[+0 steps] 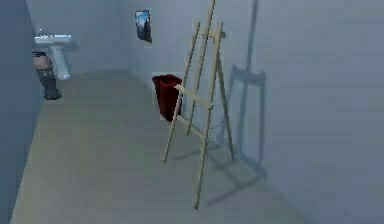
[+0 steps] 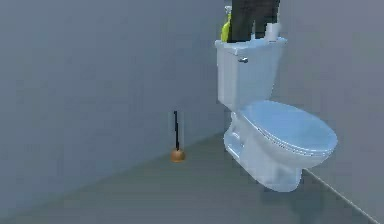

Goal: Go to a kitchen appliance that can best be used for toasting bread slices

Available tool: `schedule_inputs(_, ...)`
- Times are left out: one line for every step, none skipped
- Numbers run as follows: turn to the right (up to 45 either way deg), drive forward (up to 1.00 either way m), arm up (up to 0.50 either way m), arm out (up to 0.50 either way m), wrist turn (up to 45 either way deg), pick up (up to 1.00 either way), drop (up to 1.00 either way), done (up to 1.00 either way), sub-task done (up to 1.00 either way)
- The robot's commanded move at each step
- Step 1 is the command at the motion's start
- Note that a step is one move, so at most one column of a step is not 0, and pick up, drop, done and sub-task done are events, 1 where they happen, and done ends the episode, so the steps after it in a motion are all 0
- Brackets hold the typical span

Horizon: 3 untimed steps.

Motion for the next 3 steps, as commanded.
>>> schedule_inputs(-45.0, 0.00, 0.00, 0.00, 0.0, 0.00, 0.00, 0.00, 0.00)
schedule_inputs(-45.0, 0.00, 0.00, 0.00, 0.0, 0.00, 0.00, 0.00, 0.00)
schedule_inputs(-45.0, 0.00, 0.00, 0.00, 0.0, 0.00, 0.00, 0.00, 0.00)
